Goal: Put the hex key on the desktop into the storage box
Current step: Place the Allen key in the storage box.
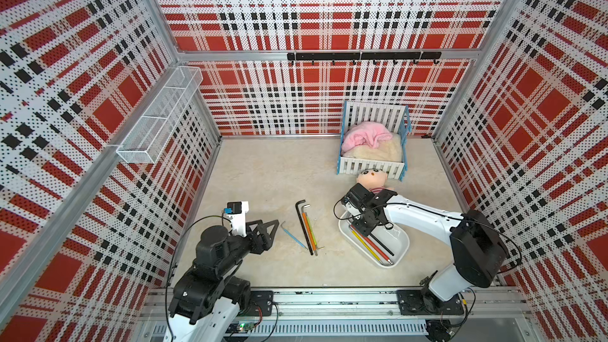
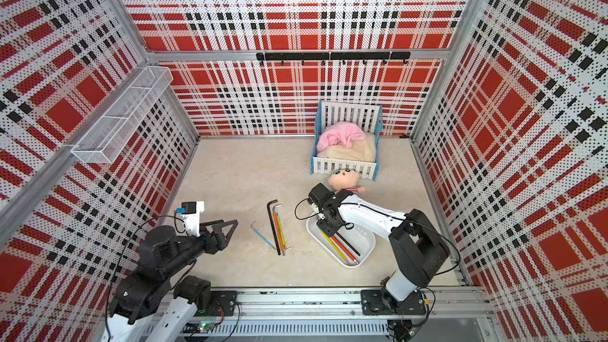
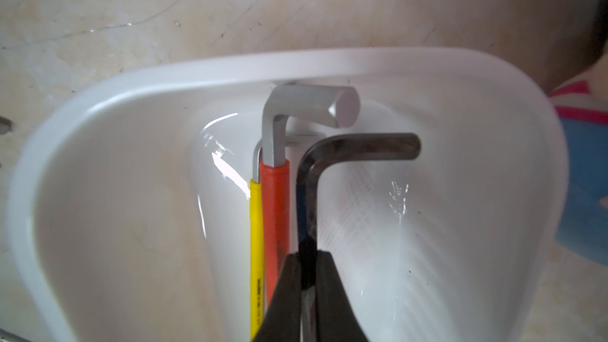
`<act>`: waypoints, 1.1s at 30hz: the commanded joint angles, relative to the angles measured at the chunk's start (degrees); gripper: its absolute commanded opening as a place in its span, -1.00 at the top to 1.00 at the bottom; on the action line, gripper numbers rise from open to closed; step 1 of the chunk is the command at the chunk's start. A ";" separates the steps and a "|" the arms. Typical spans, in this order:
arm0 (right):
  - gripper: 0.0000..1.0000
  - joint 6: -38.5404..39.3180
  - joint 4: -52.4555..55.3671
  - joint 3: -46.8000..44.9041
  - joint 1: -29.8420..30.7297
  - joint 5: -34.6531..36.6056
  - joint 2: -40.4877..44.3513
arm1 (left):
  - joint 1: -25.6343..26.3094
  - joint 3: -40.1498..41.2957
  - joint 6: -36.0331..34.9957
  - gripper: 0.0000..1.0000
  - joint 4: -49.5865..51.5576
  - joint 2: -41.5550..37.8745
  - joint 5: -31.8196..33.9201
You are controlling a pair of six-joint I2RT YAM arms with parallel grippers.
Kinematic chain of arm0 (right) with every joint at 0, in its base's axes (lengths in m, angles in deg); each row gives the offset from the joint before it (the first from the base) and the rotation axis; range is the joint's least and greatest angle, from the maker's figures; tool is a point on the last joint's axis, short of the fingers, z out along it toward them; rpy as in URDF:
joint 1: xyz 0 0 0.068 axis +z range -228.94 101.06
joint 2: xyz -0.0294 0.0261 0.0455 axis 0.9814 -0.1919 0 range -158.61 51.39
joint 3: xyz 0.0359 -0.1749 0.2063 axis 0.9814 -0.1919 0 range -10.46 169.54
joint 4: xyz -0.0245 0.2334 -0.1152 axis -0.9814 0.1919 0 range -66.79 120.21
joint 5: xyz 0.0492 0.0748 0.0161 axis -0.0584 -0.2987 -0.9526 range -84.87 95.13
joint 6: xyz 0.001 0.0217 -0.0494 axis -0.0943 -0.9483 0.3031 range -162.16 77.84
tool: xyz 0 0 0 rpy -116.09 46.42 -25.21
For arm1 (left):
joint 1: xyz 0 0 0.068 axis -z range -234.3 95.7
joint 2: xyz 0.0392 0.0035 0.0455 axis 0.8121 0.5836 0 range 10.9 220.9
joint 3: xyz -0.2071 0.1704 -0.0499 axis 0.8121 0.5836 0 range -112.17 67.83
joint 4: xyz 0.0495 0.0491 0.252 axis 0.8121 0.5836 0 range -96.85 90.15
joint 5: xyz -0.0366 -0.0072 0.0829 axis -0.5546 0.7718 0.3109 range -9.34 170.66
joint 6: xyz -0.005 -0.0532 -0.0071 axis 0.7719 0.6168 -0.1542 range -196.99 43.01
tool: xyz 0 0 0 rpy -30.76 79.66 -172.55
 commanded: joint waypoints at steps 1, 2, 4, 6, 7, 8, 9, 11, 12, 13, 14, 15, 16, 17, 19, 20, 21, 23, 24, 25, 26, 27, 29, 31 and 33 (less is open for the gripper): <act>1.00 -0.65 -0.06 -0.03 -0.42 -0.20 -0.42 | -0.46 0.22 -1.07 -0.53 -0.25 -0.17 -0.43; 1.00 -0.72 -0.34 -0.29 -0.51 -0.35 -0.49 | -0.45 0.26 -1.10 -0.53 -0.20 -0.17 -0.51; 1.00 -0.73 -0.62 -0.54 -0.60 -0.14 -1.01 | -0.43 0.24 -1.15 -0.53 -0.24 -0.04 -0.61; 1.00 -0.83 -0.62 -0.38 -0.59 0.24 -1.76 | -0.40 0.24 -1.21 -0.53 -0.23 0.00 -0.66; 1.00 -0.87 -0.62 -0.35 -0.60 0.16 -2.08 | -0.43 0.22 -1.17 -0.53 -0.20 0.04 -0.61; 1.00 -0.92 -0.62 -0.19 -0.60 0.21 -2.41 | -0.41 0.23 -1.20 -0.53 -0.25 0.05 -0.61; 1.00 -0.87 -0.62 -0.15 -0.59 0.15 -2.73 | -0.40 0.27 -1.16 -0.53 -0.24 0.02 -0.67; 1.00 -1.01 -0.70 -0.09 -0.60 0.33 -3.02 | -0.41 0.22 -1.22 -0.53 -0.25 0.09 -0.65; 1.00 -1.01 -0.71 -0.14 -0.58 0.33 -3.14 | -0.44 0.22 -1.30 -0.53 -0.25 0.14 -0.62; 1.00 -0.99 -0.66 0.00 -0.60 0.42 -3.18 | -0.46 0.22 -1.27 -0.53 -0.24 0.09 -0.61; 1.00 -1.09 -0.71 0.00 -0.60 0.42 -3.24 | -0.40 0.22 -1.20 -0.52 -0.26 0.12 -0.61; 1.00 -1.18 -0.78 0.05 -0.60 0.32 -3.33 | -0.42 0.22 -1.19 -0.53 -0.25 0.16 -0.60; 1.00 -1.29 -0.72 0.07 -0.59 0.37 -3.37 | -0.41 0.21 -1.21 -0.53 -0.25 0.11 -0.61; 1.00 -1.39 -0.78 0.06 -0.58 0.42 -3.39 | -0.43 0.22 -1.20 -0.53 -0.25 0.09 -0.61; 0.90 -1.78 -0.71 0.12 -0.60 0.57 -3.41 | -0.44 0.22 -1.20 -0.53 -0.25 0.09 -0.69; 0.85 -1.95 -0.62 0.27 -0.60 0.76 -3.32 | -0.42 0.22 -1.17 -0.53 -0.25 0.16 -0.70; 0.82 -2.05 -0.62 0.35 -0.60 0.81 -3.27 | -0.44 0.29 -1.20 -0.53 -0.24 0.14 -0.70; 0.78 -2.18 -0.49 0.55 -0.60 0.94 -3.06 | -0.41 0.30 -1.17 -0.53 -0.25 0.09 -0.70; 0.76 -2.35 -0.45 0.60 -0.60 1.03 -2.88 | -0.41 0.31 -1.16 -0.53 -0.24 0.14 -0.70; 0.73 -2.53 -0.44 0.69 -0.60 1.04 -2.76 | -0.45 0.31 -1.23 -0.53 -0.25 0.08 -0.70; 0.70 -2.64 -0.38 0.78 -0.59 0.97 -2.60 | -0.45 0.24 -1.21 -0.53 -0.25 0.05 -0.70; 0.66 -2.82 -0.31 0.94 -0.60 0.94 -2.48 | -0.41 0.28 -1.21 -0.52 -0.24 0.10 -0.70; 0.61 -3.13 -0.01 1.29 -0.60 1.29 -2.33 | -0.46 0.24 -1.16 -0.53 -0.24 -0.03 -0.62; 0.56 -3.30 0.50 1.87 -0.60 1.49 -2.20 | -0.40 0.24 -1.18 -0.53 -0.25 0.01 -0.61; 0.55 -3.66 0.78 2.30 -0.59 2.36 -1.66 | -0.41 0.23 -1.21 -0.53 -0.24 0.02 -0.68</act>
